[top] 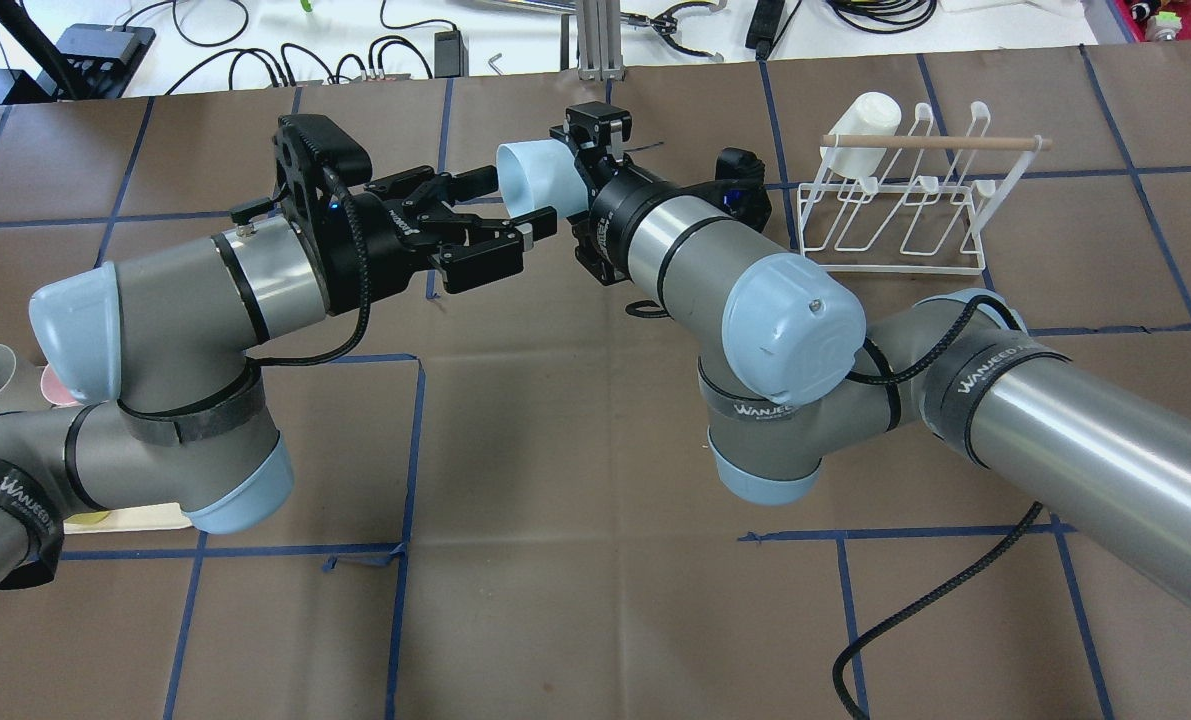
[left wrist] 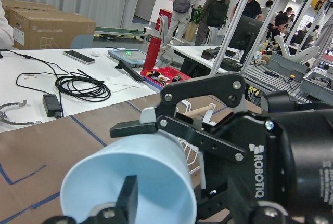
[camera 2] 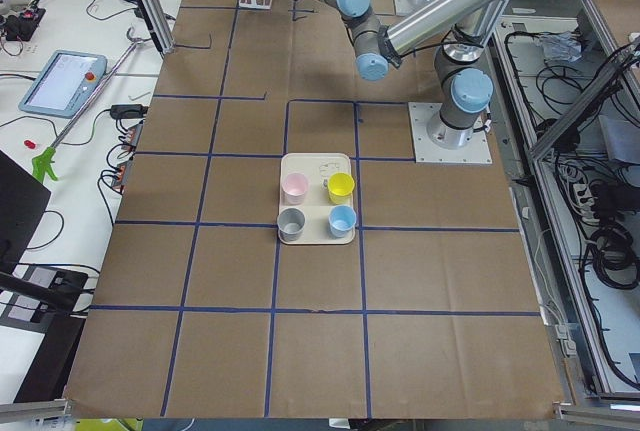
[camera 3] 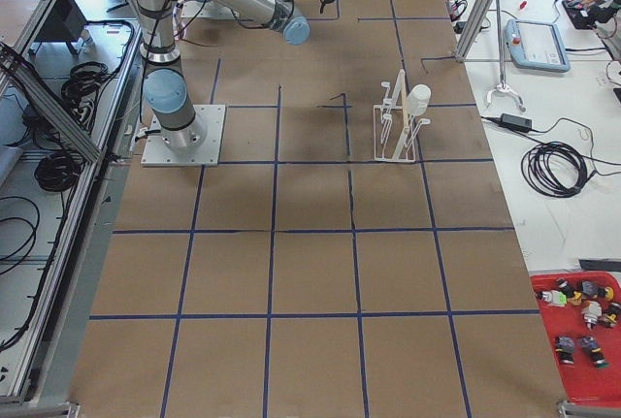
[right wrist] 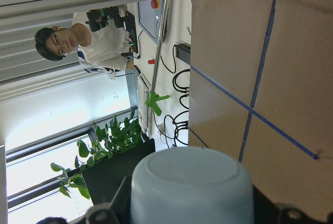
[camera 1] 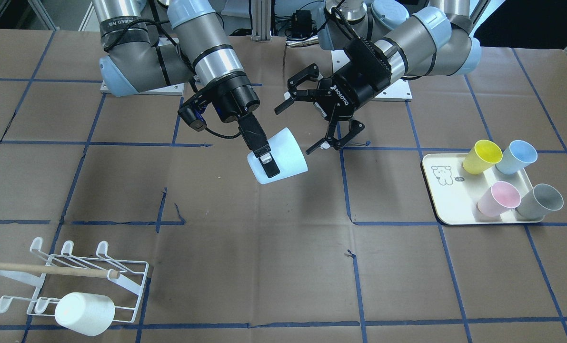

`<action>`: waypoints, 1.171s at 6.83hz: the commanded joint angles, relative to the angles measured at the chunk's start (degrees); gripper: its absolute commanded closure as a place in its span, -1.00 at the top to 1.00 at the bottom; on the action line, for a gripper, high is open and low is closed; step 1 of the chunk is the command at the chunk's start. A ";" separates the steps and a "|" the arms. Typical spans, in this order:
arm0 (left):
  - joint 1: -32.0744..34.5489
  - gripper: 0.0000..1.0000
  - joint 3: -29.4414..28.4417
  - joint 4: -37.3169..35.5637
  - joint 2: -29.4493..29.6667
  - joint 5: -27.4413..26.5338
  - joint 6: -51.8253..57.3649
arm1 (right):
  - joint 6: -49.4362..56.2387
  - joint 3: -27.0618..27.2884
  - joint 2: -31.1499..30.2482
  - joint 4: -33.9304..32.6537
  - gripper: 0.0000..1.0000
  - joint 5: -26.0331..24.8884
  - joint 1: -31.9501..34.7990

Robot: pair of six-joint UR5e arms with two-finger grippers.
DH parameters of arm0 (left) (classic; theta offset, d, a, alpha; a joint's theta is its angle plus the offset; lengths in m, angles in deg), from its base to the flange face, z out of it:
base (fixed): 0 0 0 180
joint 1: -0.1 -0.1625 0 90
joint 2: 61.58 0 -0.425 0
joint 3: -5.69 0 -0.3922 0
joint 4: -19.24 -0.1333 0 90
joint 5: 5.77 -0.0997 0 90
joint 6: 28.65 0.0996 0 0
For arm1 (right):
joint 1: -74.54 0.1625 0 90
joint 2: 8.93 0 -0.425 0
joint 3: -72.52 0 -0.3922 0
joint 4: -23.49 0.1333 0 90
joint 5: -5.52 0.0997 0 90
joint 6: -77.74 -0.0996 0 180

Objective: Transfer IKEA cup to right arm and place on rack

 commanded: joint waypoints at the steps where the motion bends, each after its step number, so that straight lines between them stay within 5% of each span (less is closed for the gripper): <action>1: -8.91 0.98 0.26 0.94 -2.26 0.59 -0.03 | 4.73 -1.38 0.07 -0.37 -0.39 0.00 -3.86; 2: -9.66 0.98 -0.17 4.25 -2.63 -0.28 -0.12 | 11.38 -1.82 -0.02 -0.37 -0.40 0.00 -7.02; 4: -9.41 0.98 -3.58 13.89 -1.85 -18.12 -0.03 | 30.95 -2.00 -0.11 -0.37 -0.68 0.00 -12.22; 6: -6.96 0.98 -12.25 37.38 -1.58 -34.92 -0.20 | 48.46 -1.74 -0.11 -0.46 -0.68 -0.09 -16.79; 7: -2.50 0.98 -19.79 52.39 -0.62 -46.83 -3.16 | 57.41 -1.65 -0.02 -0.37 -0.68 -0.09 -19.42; 8: 0.93 0.98 -26.91 68.02 0.09 -53.13 -7.02 | 68.20 -1.91 -0.02 -0.37 -0.69 -0.44 -21.97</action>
